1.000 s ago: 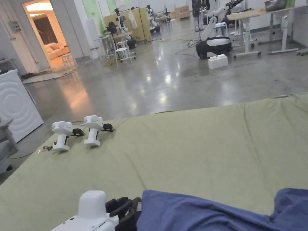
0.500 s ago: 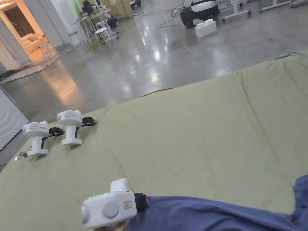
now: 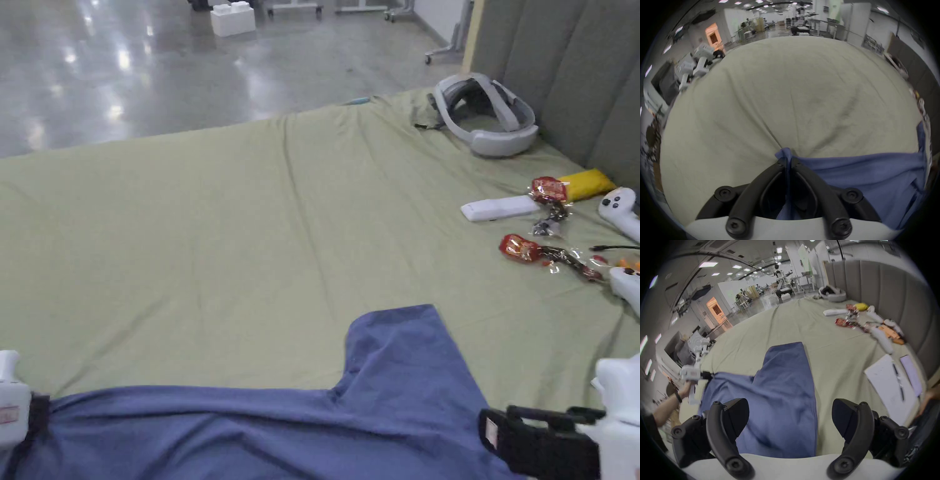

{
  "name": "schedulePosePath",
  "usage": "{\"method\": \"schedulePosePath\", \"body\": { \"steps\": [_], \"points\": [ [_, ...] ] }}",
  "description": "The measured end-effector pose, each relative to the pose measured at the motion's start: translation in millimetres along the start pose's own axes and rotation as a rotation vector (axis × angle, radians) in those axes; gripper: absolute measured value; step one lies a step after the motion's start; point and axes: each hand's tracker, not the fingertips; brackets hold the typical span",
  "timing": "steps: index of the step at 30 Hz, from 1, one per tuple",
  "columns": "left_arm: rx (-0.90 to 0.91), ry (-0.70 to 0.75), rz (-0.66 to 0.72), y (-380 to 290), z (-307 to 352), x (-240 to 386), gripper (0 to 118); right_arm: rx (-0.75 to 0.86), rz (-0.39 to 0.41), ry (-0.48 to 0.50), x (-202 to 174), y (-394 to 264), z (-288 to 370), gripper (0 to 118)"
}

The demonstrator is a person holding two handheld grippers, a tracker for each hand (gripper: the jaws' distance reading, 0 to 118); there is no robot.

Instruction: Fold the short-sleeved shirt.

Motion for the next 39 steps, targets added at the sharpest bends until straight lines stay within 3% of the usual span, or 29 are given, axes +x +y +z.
{"method": "schedulePosePath", "body": {
  "steps": [2,7,9,10,11,12,14,18,21,22,25,28,32,39],
  "points": [
    [0.009,0.039,-0.060,-1.5,5.6,13.9,7,-0.049,-0.009,-0.002,7.2,24.7,-35.8,108],
    [-0.005,0.025,-0.024,1.3,9.7,10.5,7,-0.246,0.044,-0.197,6.8,50.2,-120.1,106],
    [-0.004,0.027,-0.036,-0.7,11.9,14.4,7,-0.323,0.023,-0.301,2.9,42.8,-143.5,77],
    [0.000,0.032,-0.038,0.5,9.9,13.4,7,-0.325,0.032,-0.342,-4.2,34.0,-147.6,76],
    [0.003,0.038,-0.039,-0.3,10.3,14.7,7,-0.244,0.119,-0.345,-15.5,29.3,-140.7,69],
    [0.007,0.042,-0.042,-1.2,11.1,15.7,7,-0.243,0.153,-0.391,-25.8,27.7,-137.3,50],
    [0.013,0.045,-0.051,-0.6,9.6,14.0,7,-0.245,0.216,-0.379,-43.6,25.2,-138.3,5],
    [0.148,0.035,-0.039,-17.4,31.5,6.0,6,-0.221,0.142,-0.360,-39.9,26.4,-140.1,4],
    [0.275,-0.083,0.063,-32.1,83.9,-20.6,6,-0.080,-0.010,-0.163,-32.9,36.5,-91.5,4],
    [0.302,-0.118,0.077,-34.9,104.5,-30.8,6,-0.031,-0.005,-0.174,-37.1,41.0,-72.7,4],
    [0.424,-0.178,0.145,-47.8,185.2,-64.6,6,0.092,0.018,-0.081,-50.5,53.1,-11.6,4],
    [0.542,-0.201,0.155,-64.9,271.1,-83.2,6,0.224,0.095,-0.065,-68.4,64.1,51.2,4],
    [0.694,-0.184,0.109,-91.1,378.4,-86.1,6,0.353,0.171,-0.034,-88.1,81.3,123.0,4],
    [0.914,-0.160,0.128,-113.1,512.3,-96.9,6,0.547,0.214,0.038,-125.5,118.5,236.0,4]
  ]
}}
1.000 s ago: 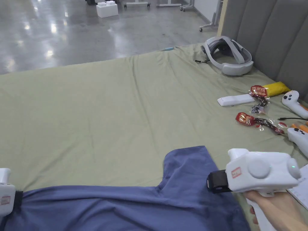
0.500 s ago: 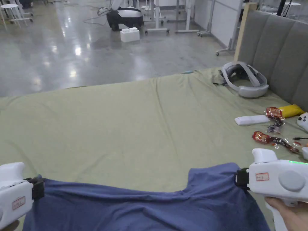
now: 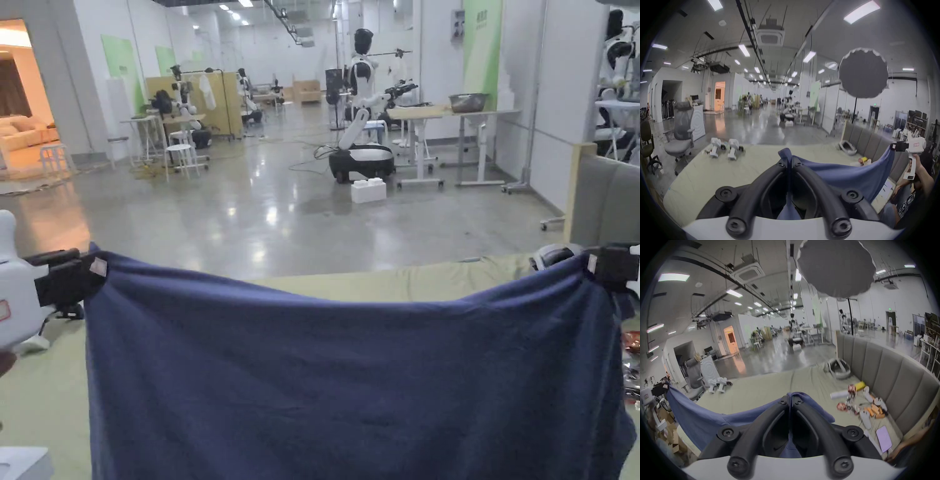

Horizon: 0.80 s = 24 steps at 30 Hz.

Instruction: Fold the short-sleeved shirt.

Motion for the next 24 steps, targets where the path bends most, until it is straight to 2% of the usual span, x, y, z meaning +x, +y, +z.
{"method": "schedulePosePath", "body": {
  "steps": [2,9,16,24],
  "points": [
    [0.055,0.017,-0.016,20.2,22.7,5.8,6,0.066,0.048,-0.004,-8.8,27.5,19.3,4],
    [0.151,0.053,-0.056,81.6,54.2,12.5,6,0.206,0.077,-0.003,-36.9,112.7,40.0,4],
    [0.213,0.081,-0.066,125.6,53.9,12.0,6,0.287,0.144,-0.052,-62.3,173.6,30.5,4],
    [0.222,0.112,-0.058,146.2,28.1,9.9,6,0.324,0.143,-0.081,-79.8,219.2,17.0,4]
  ]
}}
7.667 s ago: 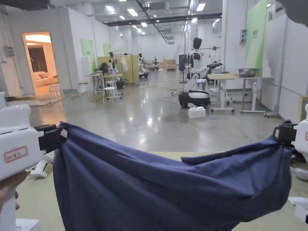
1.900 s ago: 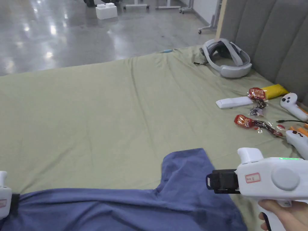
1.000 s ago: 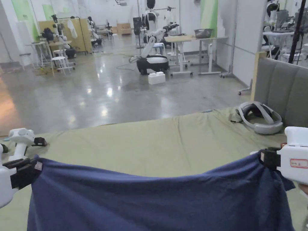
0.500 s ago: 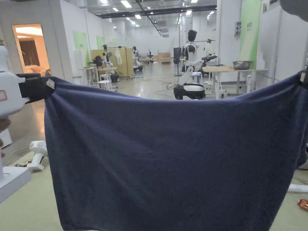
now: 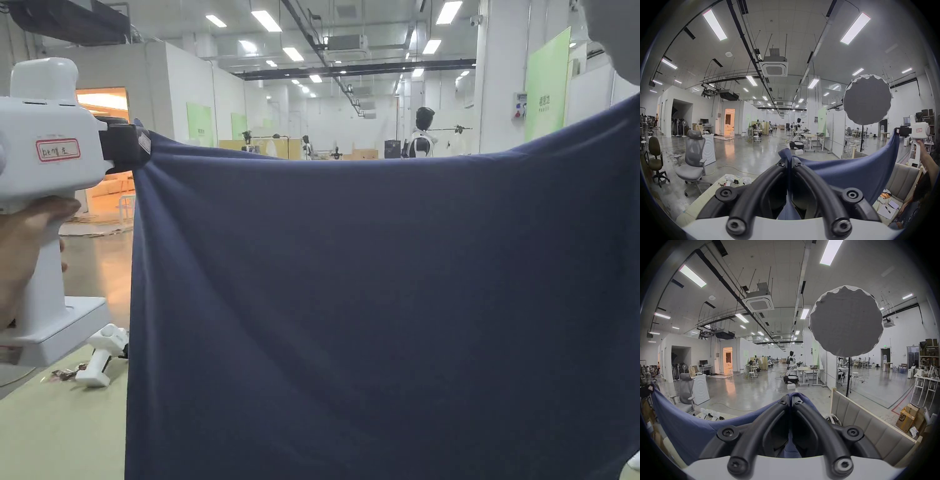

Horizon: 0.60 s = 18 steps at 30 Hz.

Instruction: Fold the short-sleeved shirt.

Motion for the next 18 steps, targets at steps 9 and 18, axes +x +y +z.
{"method": "schedulePosePath", "body": {
  "steps": [9,18],
  "points": [
    [-0.022,0.036,0.060,-13.7,-55.5,0.3,6,0.014,0.011,-0.041,-10.9,1.1,-60.3,4],
    [-0.053,0.067,0.060,-20.0,-135.8,5.2,6,0.023,0.072,-0.071,-25.6,0.5,-152.0,4]
  ]
}}
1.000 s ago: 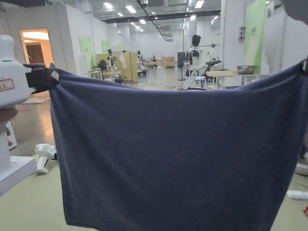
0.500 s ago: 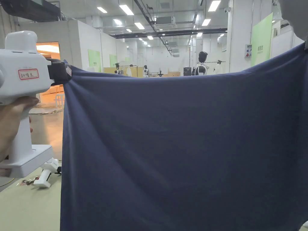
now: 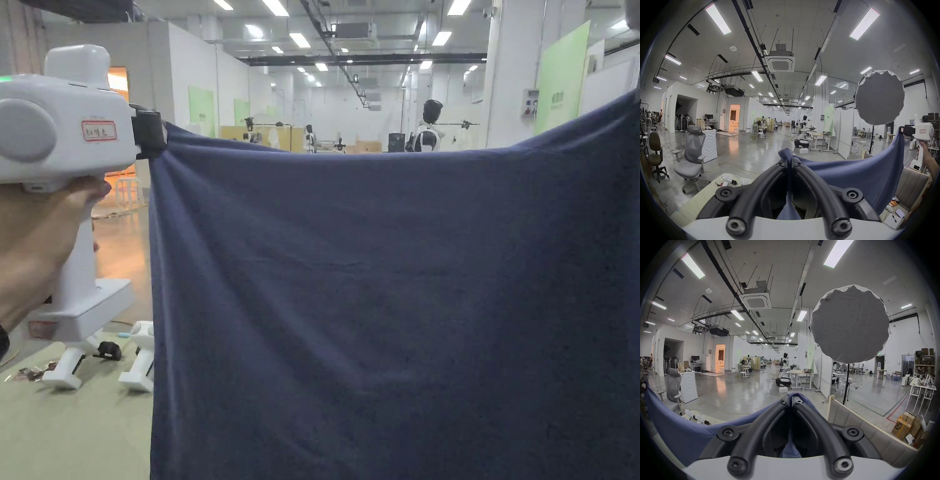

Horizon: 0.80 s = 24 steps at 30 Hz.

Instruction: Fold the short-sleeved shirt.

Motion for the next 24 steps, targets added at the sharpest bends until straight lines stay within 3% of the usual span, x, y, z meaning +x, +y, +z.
{"method": "schedulePosePath", "body": {
  "steps": [6,11,21,24],
  "points": [
    [-0.022,0.036,-0.034,-2.5,-56.7,7.7,6,0.028,-0.083,-0.015,-6.7,-5.9,-45.1,4],
    [-0.013,0.082,-0.147,-10.1,-87.5,21.2,6,0.019,-0.063,-0.037,-21.2,-12.2,-73.5,4],
    [-0.036,0.090,-0.091,-35.0,-118.1,14.0,6,0.035,-0.045,-0.038,-41.6,-5.6,-107.3,4],
    [-0.045,0.070,-0.062,-40.2,-153.0,-11.3,6,0.009,-0.035,-0.039,-42.0,-18.4,-112.0,4]
  ]
}}
